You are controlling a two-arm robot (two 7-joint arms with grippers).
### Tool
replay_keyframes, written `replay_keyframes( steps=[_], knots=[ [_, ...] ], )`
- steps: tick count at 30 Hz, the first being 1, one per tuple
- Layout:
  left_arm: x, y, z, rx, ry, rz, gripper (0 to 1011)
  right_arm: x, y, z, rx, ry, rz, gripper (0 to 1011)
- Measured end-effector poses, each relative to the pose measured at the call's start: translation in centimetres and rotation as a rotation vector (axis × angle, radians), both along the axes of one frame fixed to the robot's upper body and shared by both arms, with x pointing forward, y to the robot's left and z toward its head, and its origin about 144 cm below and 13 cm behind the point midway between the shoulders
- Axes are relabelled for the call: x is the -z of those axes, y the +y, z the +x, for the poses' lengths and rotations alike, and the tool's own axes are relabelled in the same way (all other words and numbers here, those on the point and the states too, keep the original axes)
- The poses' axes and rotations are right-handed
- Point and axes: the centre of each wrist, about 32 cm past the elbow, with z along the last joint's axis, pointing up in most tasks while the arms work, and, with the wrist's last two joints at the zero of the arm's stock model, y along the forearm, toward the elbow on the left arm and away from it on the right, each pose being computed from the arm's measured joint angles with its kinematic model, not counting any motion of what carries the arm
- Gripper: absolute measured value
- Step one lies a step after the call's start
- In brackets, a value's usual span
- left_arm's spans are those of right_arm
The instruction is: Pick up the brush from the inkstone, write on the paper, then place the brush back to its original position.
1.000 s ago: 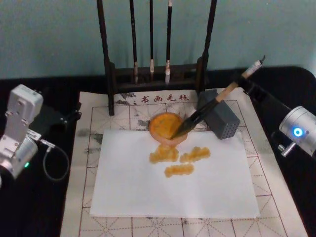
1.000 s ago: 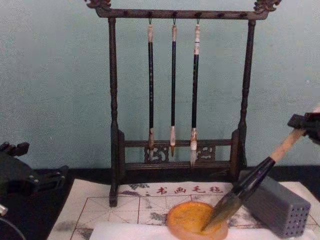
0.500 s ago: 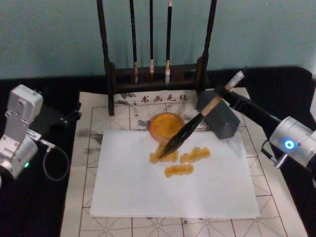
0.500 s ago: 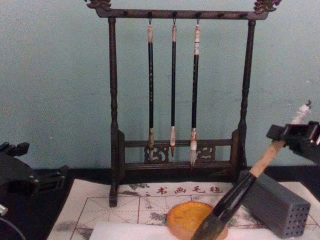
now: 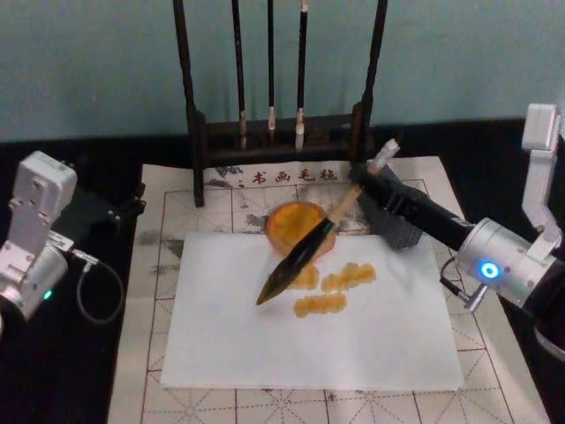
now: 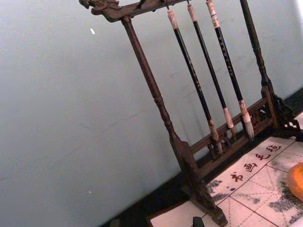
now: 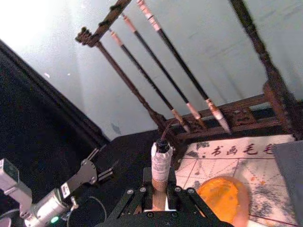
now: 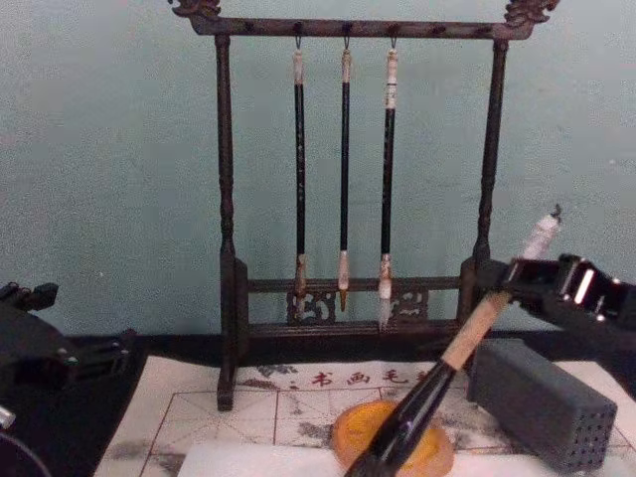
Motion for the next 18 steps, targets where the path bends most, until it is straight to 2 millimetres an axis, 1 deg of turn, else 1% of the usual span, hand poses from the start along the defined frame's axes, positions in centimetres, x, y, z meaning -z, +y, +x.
replay_keyframes(
  steps=[11, 18],
  knots=[
    [0.0, 0.0, 0.0, 0.0, 0.0, 0.0, 1001, 0.6, 1.5, 0.0, -0.039, -0.034, -0.057, 181],
    [0.0, 0.0, 0.0, 0.0, 0.0, 0.0, 1001, 0.7, 1.7, -0.1, -0.043, -0.051, -0.075, 181]
  ],
)
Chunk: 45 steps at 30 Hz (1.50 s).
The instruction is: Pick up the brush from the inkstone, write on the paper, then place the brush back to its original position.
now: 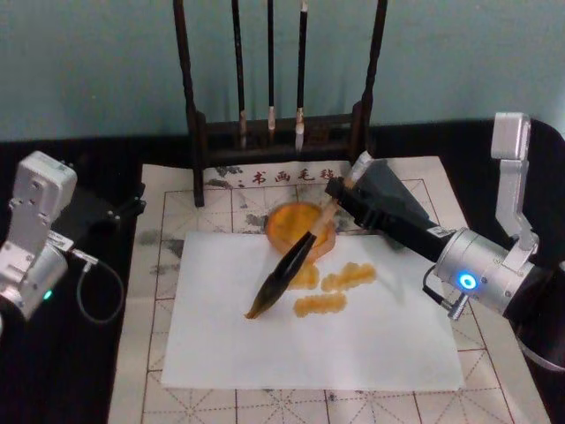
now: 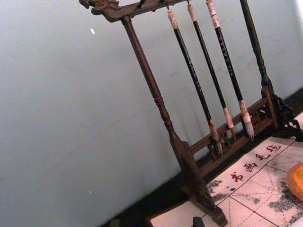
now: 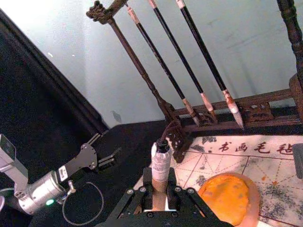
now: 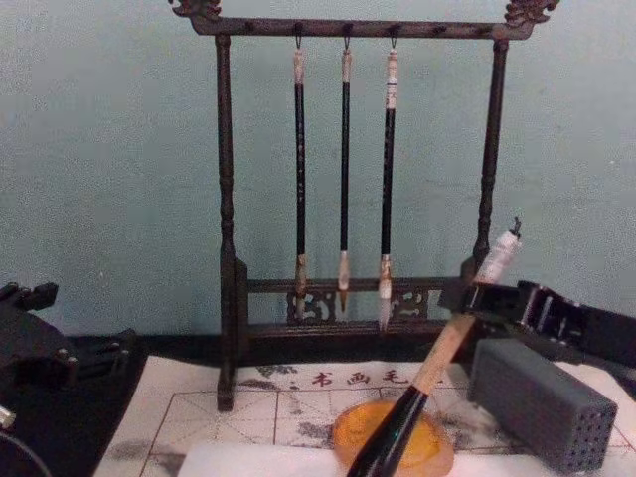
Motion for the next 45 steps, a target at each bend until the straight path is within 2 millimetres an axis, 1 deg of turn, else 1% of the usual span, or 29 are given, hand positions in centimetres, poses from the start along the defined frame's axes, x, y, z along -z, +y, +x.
replay_keyframes(
  steps=[12, 27, 36, 45],
  knots=[
    [0.0, 0.0, 0.0, 0.0, 0.0, 0.0, 1001, -0.2, -0.5, -0.4, 0.014, -0.021, -0.017, 181],
    [0.0, 0.0, 0.0, 0.0, 0.0, 0.0, 1001, -0.7, -1.7, -1.0, 0.054, -0.043, -0.035, 181],
    [0.0, 0.0, 0.0, 0.0, 0.0, 0.0, 1001, -0.9, -2.1, -1.1, 0.068, -0.053, -0.04, 181],
    [0.0, 0.0, 0.0, 0.0, 0.0, 0.0, 1001, -1.5, -2.4, -1.4, 0.075, -0.072, -0.031, 181]
  ],
)
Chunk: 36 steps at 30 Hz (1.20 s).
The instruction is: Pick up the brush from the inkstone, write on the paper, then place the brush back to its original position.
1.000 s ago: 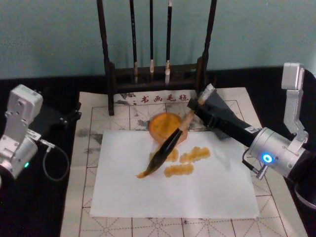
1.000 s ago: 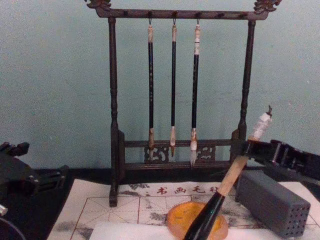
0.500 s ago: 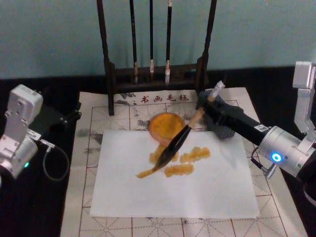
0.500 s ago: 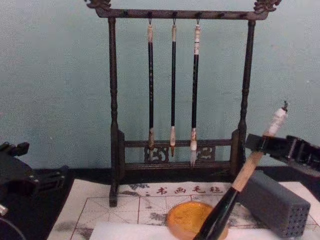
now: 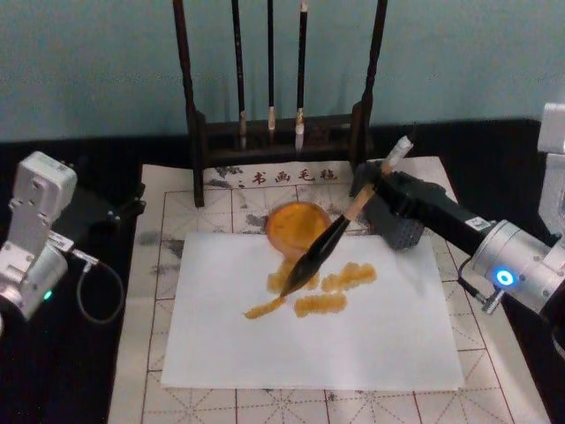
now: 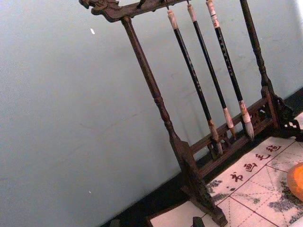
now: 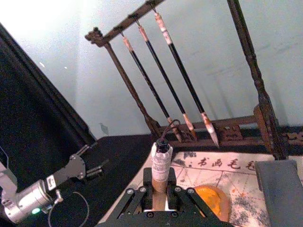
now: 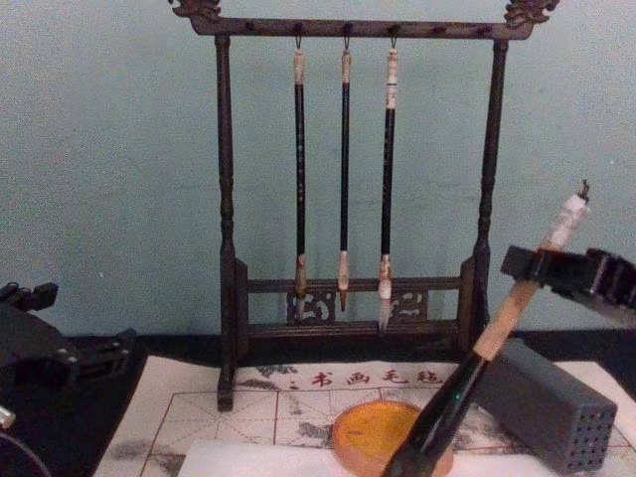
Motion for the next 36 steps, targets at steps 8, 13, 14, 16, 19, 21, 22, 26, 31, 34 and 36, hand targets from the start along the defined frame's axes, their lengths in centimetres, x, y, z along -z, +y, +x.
replay_keyframes(
  steps=[8, 13, 14, 16, 19, 21, 22, 26, 31, 34, 36],
  knots=[
    [0.0, 0.0, 0.0, 0.0, 0.0, 0.0, 1001, -0.8, -0.2, 0.2, 0.001, -0.017, 0.032, 181],
    [0.0, 0.0, 0.0, 0.0, 0.0, 0.0, 1001, -1.3, -0.5, 0.8, 0.028, -0.024, 0.066, 181],
    [0.0, 0.0, 0.0, 0.0, 0.0, 0.0, 1001, -1.4, -0.6, 0.9, 0.034, -0.025, 0.072, 181],
    [0.0, 0.0, 0.0, 0.0, 0.0, 0.0, 1001, -1.5, -0.8, 1.3, 0.058, -0.027, 0.091, 181],
    [0.0, 0.0, 0.0, 0.0, 0.0, 0.0, 1001, -1.6, -1.1, 1.9, 0.088, -0.029, 0.117, 181],
    [0.0, 0.0, 0.0, 0.0, 0.0, 0.0, 1001, -1.7, -1.3, 2.3, 0.108, -0.027, 0.13, 181],
    [0.0, 0.0, 0.0, 0.0, 0.0, 0.0, 1001, -1.7, -1.5, 2.7, 0.127, -0.024, 0.142, 181],
    [0.0, 0.0, 0.0, 0.0, 0.0, 0.0, 1001, -1.6, -2.0, 3.6, 0.165, -0.014, 0.164, 181],
    [0.0, 0.0, 0.0, 0.0, 0.0, 0.0, 1001, -1.3, -2.3, 4.5, 0.201, 0.016, 0.194, 181],
    [0.0, 0.0, 0.0, 0.0, 0.0, 0.0, 1001, -1.0, -2.4, 5.1, 0.218, 0.053, 0.219, 181],
    [0.0, 0.0, 0.0, 0.0, 0.0, 0.0, 1001, -0.7, -2.5, 5.5, 0.229, 0.083, 0.234, 181]
  ],
)
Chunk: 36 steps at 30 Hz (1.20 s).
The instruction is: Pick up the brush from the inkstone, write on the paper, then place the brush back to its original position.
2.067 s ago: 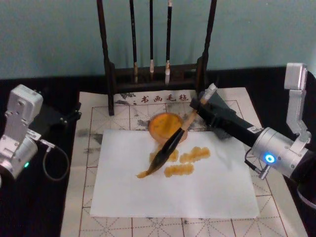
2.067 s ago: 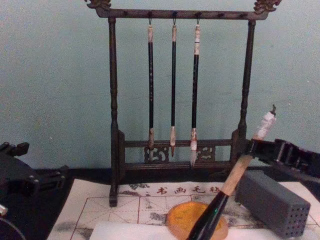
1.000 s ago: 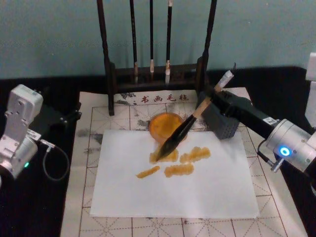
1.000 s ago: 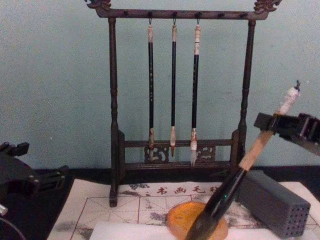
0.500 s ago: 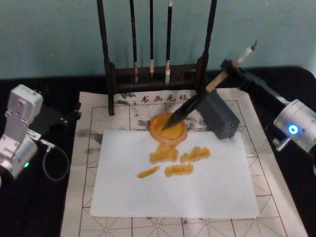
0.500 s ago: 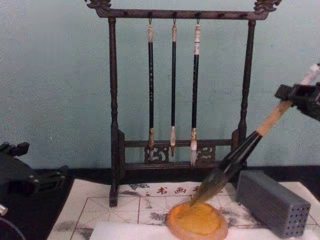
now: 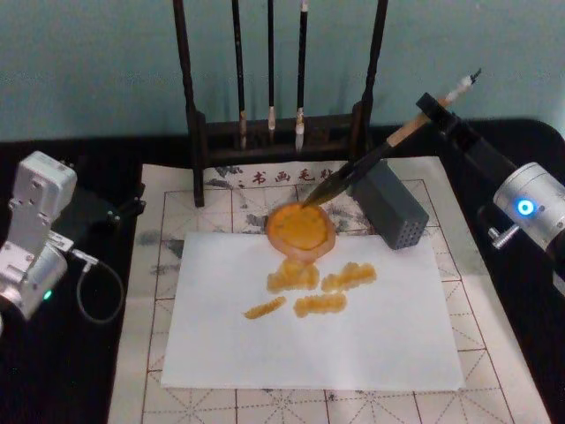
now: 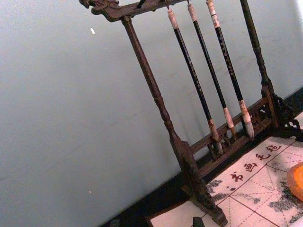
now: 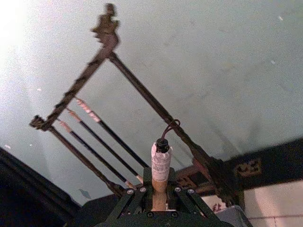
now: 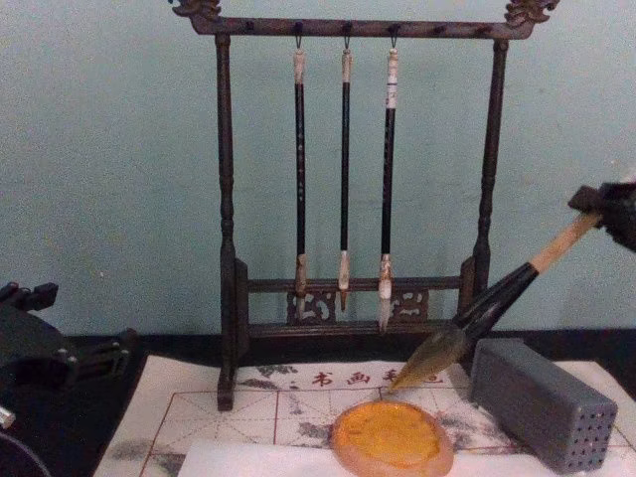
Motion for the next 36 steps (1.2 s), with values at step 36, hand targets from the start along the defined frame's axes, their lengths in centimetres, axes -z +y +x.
replay_keyframes(
  steps=[36],
  knots=[
    [0.0, 0.0, 0.0, 0.0, 0.0, 0.0, 1001, 2.9, 1.6, 2.4, 0.009, 0.179, 0.106, 181]
  ],
)
